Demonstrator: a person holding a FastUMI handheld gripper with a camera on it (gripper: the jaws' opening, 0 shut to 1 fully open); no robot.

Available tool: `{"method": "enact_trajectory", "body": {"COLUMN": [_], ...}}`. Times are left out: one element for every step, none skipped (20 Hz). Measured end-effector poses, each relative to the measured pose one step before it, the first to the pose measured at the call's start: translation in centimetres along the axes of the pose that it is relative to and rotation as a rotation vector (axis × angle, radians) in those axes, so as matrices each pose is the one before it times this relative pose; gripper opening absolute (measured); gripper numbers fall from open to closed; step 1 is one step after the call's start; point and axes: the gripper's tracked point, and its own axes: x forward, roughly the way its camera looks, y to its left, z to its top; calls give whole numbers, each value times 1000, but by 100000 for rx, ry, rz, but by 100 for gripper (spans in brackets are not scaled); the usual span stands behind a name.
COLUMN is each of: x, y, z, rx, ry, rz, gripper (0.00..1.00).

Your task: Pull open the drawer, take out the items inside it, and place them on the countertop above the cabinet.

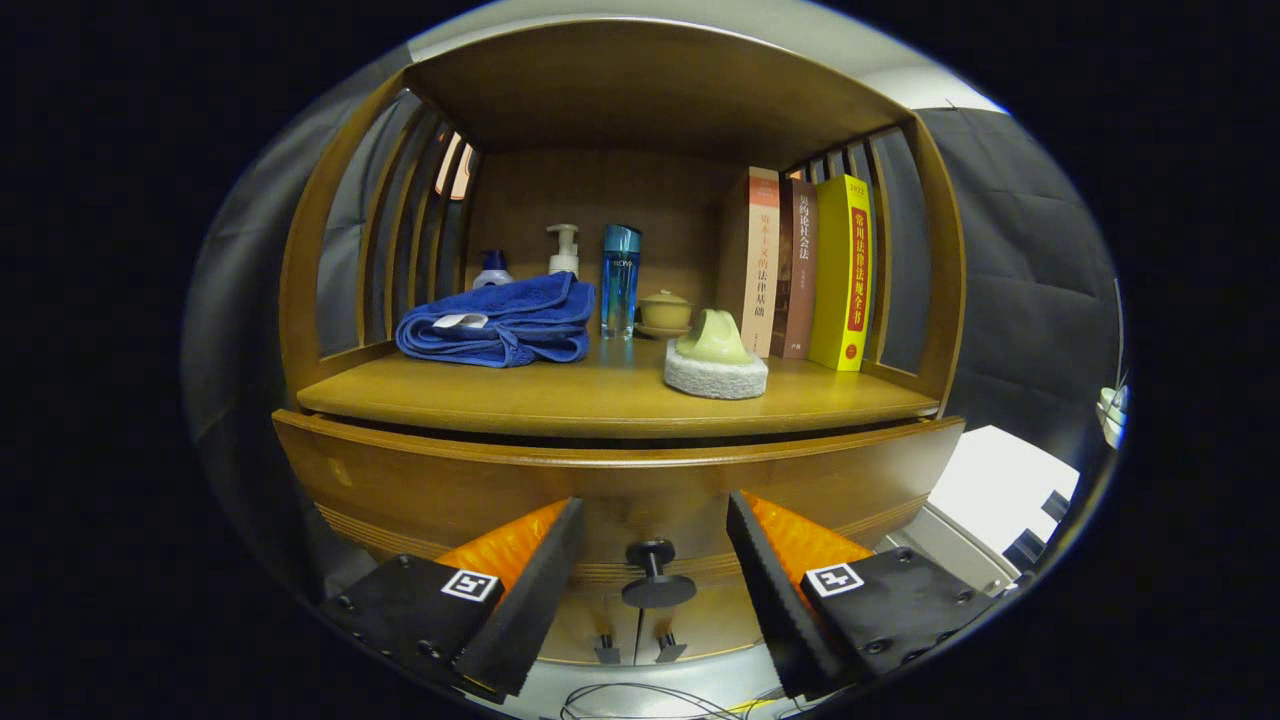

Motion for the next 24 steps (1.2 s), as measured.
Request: {"method": "enact_trajectory", "body": {"x": [251,315,331,248,307,260,-129,43,-128,103,-19,-246,-270,-217,-456,-526,-483,-283,-578,-654,-702,-688,-707,-640], "y": [-7,-10,17,23,33,161,5,-60,-96,2,-121,-146,273,278,63,-202,-181,-12,-69,-86,-104,-48,-173,-300], "z": [-23,-52,-4,126,79,11,81,-92,55,-114,-40,177,834,1178,1173,1248,1252,1247,1148,1312,1429,1627,1789,1804], "rx": [1567,1185,301,-361,-715,96,19,-650,-525,-114,17,736,1744,1244,-476,-1804,-2351,-2020,-1143,-264,395,756,875,758], "ry": [653,599,297,12,204,780,340,-437,-535,30,934,1056,-778,-1624,-1839,-1733,-1339,-1206,-861,-844,-893,-1265,-1613,-1389], "rz": [-159,-337,-359,-443,-501,-257,-470,-17,161,173,-97,-112,821,852,347,-27,-153,-29,214,184,487,550,568,230], "gripper": [96,96,96,96,96,96,96,96,95,95,95,96,97,97,97,97,97,97,97,97,97,97,97,97]}}
